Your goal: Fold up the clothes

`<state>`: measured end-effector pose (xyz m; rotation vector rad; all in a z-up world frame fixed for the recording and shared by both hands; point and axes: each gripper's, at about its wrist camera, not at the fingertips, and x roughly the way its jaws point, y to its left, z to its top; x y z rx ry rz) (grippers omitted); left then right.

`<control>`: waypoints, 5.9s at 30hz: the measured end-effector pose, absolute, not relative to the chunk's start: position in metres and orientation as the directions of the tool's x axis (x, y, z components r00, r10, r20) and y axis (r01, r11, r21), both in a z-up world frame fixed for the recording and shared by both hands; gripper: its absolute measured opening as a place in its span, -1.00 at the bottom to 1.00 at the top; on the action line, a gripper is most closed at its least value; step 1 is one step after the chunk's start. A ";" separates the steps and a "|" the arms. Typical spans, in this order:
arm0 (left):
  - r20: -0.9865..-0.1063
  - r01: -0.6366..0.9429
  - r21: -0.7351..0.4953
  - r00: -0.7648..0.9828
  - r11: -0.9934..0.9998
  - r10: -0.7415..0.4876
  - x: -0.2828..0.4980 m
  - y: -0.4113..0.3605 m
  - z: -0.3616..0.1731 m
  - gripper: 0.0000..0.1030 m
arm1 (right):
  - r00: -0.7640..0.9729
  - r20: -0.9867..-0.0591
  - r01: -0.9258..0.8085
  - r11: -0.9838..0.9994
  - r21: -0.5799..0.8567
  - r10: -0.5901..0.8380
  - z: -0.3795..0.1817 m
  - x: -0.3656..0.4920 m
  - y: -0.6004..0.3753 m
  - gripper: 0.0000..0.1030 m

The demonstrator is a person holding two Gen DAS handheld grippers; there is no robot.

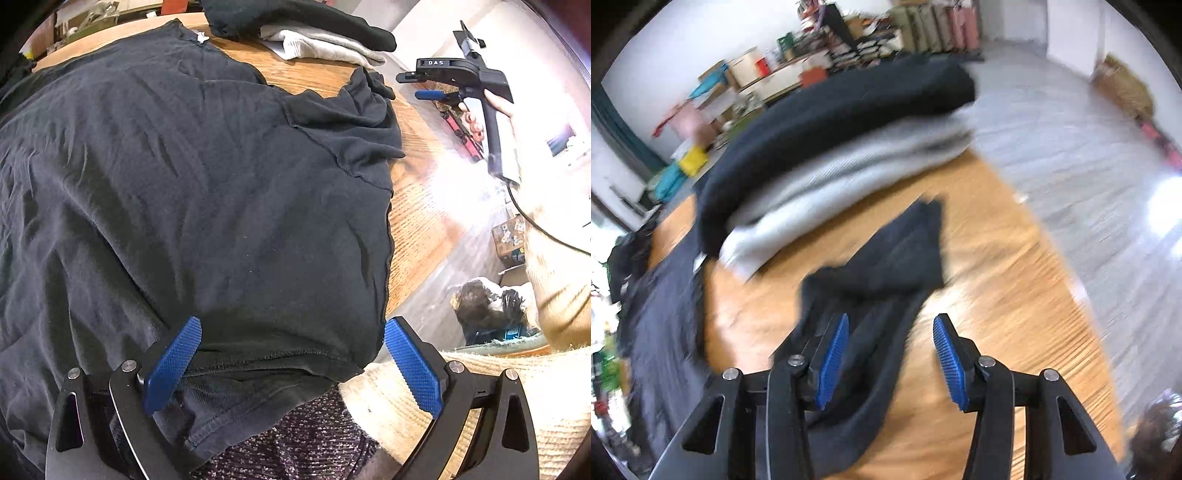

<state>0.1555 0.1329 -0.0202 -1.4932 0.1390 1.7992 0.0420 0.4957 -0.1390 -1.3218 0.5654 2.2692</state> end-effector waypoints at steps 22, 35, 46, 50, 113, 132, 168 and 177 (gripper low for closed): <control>-0.866 -0.607 -0.397 -0.002 -0.689 0.500 0.082 0.192 -0.161 0.98 | -0.456 -0.889 -0.677 -0.660 0.326 0.029 -0.169 0.016 0.529 -0.86; -0.701 -0.426 -0.645 -0.001 -0.635 0.713 0.070 0.152 -0.137 0.97 | -0.666 -0.692 -0.298 -0.752 0.588 -0.278 -0.073 0.074 0.415 -0.86; -0.676 -0.438 -0.535 -0.291 -0.722 0.677 0.080 0.121 -0.087 0.97 | -0.566 -0.600 0.018 -0.736 0.677 -0.565 -0.064 0.059 0.271 -0.86; -0.675 -0.435 -0.462 -0.393 -0.773 0.624 0.085 0.114 -0.071 0.97 | -0.527 -0.609 0.082 -0.749 0.658 -0.593 -0.062 0.060 0.233 -0.86; -0.564 -0.556 0.654 -0.810 -0.513 0.159 0.115 0.194 -0.143 0.34 | -0.645 -0.645 -0.421 -0.514 0.748 -0.410 -0.178 0.095 0.304 -0.91; -0.529 -0.442 0.626 -0.846 -0.642 0.067 0.078 0.201 -0.145 -0.88 | -0.672 -0.610 -0.378 -0.515 0.770 -0.419 -0.162 0.108 0.319 -0.91; -0.474 -0.160 0.749 -0.807 -0.643 -0.352 0.086 0.078 -0.170 -0.89 | -0.495 -0.734 -0.480 -0.558 0.677 -0.465 -0.215 0.136 0.309 -0.42; -0.438 -0.006 0.711 -0.786 -0.703 -0.436 0.085 0.037 -0.143 -0.89 | -0.503 -0.730 -0.521 -0.512 0.683 -0.462 -0.225 0.139 0.305 -0.22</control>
